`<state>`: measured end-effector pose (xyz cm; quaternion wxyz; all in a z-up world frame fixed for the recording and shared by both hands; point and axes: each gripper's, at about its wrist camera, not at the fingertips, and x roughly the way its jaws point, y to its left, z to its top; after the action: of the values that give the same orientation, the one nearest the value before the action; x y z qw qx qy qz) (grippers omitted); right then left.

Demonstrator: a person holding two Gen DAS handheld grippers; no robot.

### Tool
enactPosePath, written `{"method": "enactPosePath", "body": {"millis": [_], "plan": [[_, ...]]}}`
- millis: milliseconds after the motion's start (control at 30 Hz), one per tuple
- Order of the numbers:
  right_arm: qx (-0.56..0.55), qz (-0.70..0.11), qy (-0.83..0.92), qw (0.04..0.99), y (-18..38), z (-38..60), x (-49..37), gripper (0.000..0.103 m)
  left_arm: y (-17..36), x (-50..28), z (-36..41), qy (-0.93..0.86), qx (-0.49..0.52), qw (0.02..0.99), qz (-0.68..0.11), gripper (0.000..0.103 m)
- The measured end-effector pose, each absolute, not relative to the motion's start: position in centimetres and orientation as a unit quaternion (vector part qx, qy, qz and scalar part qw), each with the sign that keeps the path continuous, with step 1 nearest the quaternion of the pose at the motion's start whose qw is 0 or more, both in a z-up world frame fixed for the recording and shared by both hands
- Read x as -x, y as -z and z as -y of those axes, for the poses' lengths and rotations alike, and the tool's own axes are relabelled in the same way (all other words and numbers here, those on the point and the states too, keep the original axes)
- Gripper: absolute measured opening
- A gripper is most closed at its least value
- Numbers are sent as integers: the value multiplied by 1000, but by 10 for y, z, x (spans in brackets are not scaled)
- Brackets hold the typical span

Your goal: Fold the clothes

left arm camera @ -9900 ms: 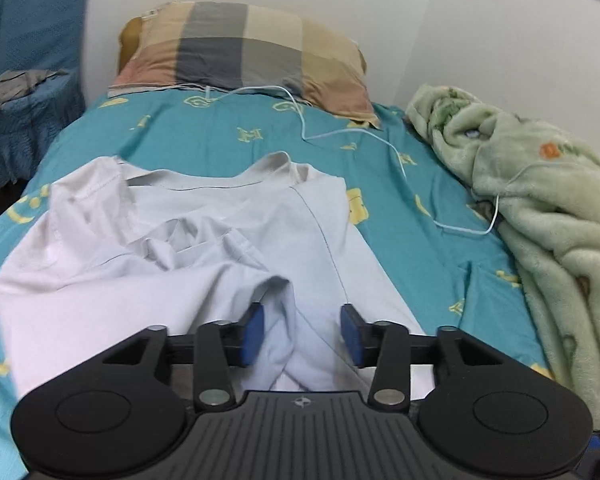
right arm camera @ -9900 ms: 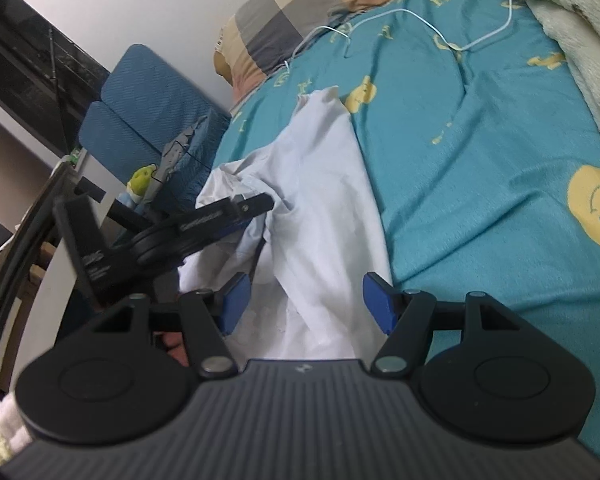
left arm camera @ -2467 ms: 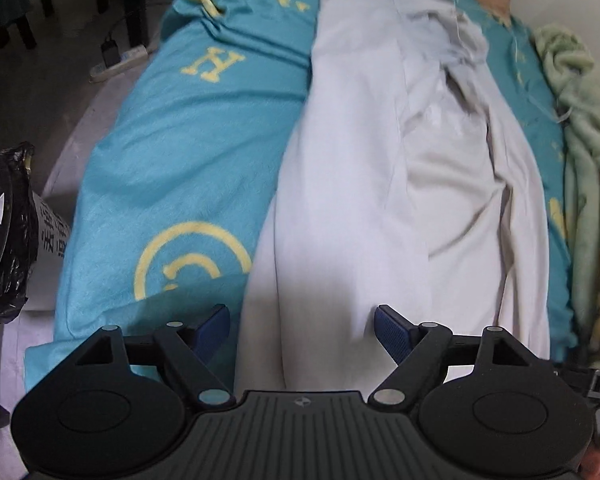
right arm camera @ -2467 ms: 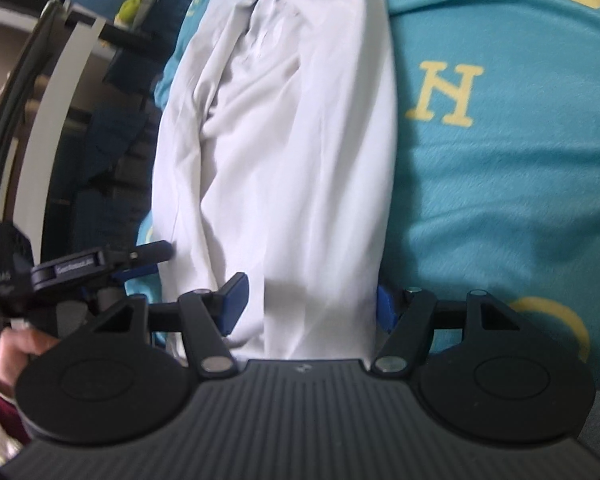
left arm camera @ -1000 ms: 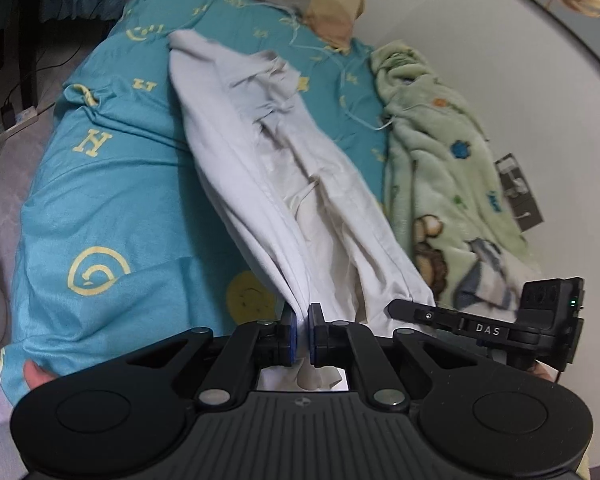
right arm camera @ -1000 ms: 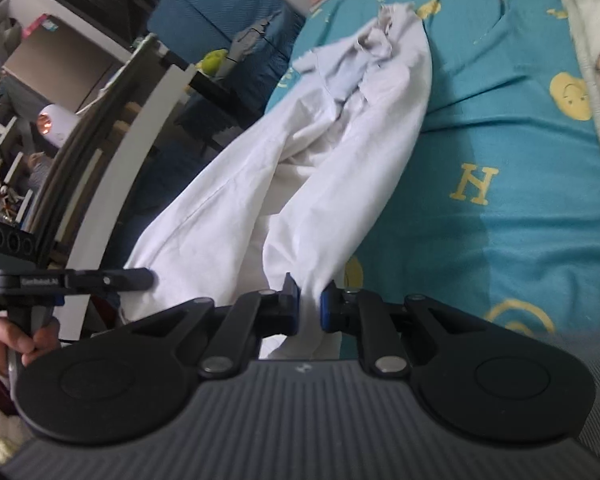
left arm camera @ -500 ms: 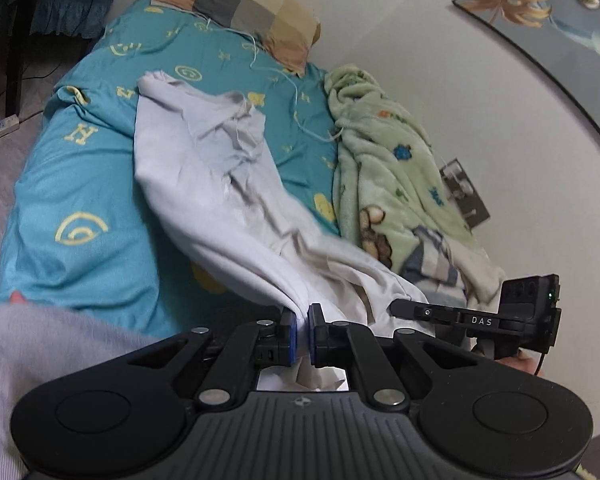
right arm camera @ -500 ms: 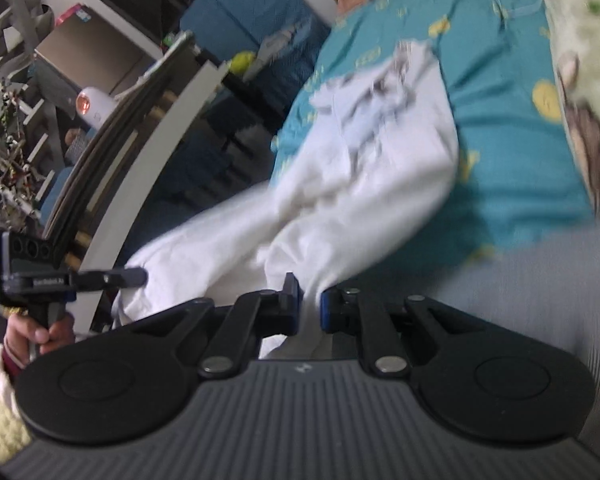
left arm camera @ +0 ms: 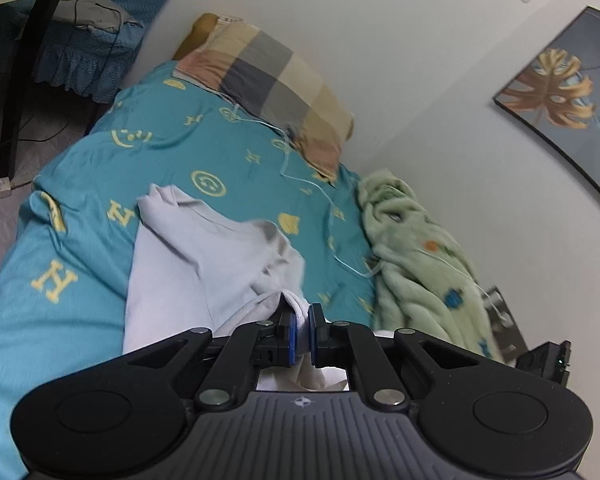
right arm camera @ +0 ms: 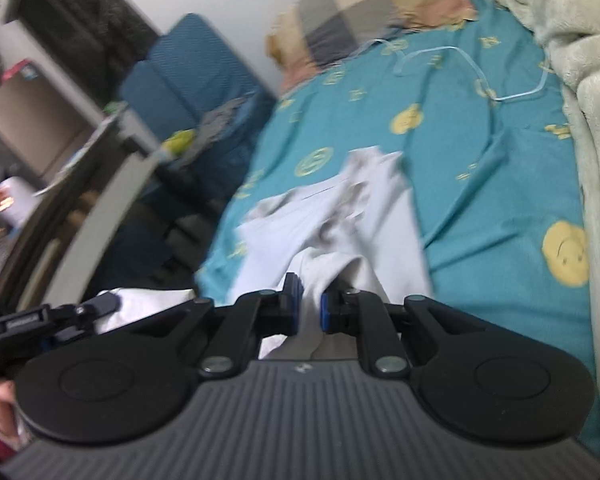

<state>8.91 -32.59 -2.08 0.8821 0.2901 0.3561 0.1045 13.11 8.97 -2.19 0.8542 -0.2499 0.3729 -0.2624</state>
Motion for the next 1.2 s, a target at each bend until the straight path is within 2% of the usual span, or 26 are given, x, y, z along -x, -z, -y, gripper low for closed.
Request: {"method": "enactPosePath", "body": {"millis": [100,367,567,667,733,800,867,933,1000,1100,1200], "plan": [[-310,-364,-88,874,52,337,-124,14,58,-176,-82,238,250,855,-386,7],[-265,-398,-71,875,110,326,-181,14,133,-242,-61,193,190,855,-442,7],[-242,-407,-73,877,123,321,-188,15,141,-248,-55,193,174,853,-453,9],[-220,-397,-69,888,114,315,-183,15,133,-241,-49,196,155,855,-455,14],[-209,-390,-62,895,105,311,-178,17,124,-231,-47,199,145,859,-449,22],[-206,-378,-65,900,94,308,-171,24,114,-219,-43,198,126,867,-440,35],[-197,-362,-70,909,83,305,-162,47,100,-202,-40,196,114,874,-430,43],[-196,-343,-67,916,72,305,-147,63,87,-183,-38,199,112,880,-415,58],[-210,-333,-70,916,62,306,-128,63,75,-162,-37,199,103,889,-401,65],[-231,-321,-76,915,50,309,-96,63,62,-128,-34,197,78,898,-386,71],[-213,-317,-80,921,37,303,-65,64,51,-97,-32,199,59,904,-374,81]]}}
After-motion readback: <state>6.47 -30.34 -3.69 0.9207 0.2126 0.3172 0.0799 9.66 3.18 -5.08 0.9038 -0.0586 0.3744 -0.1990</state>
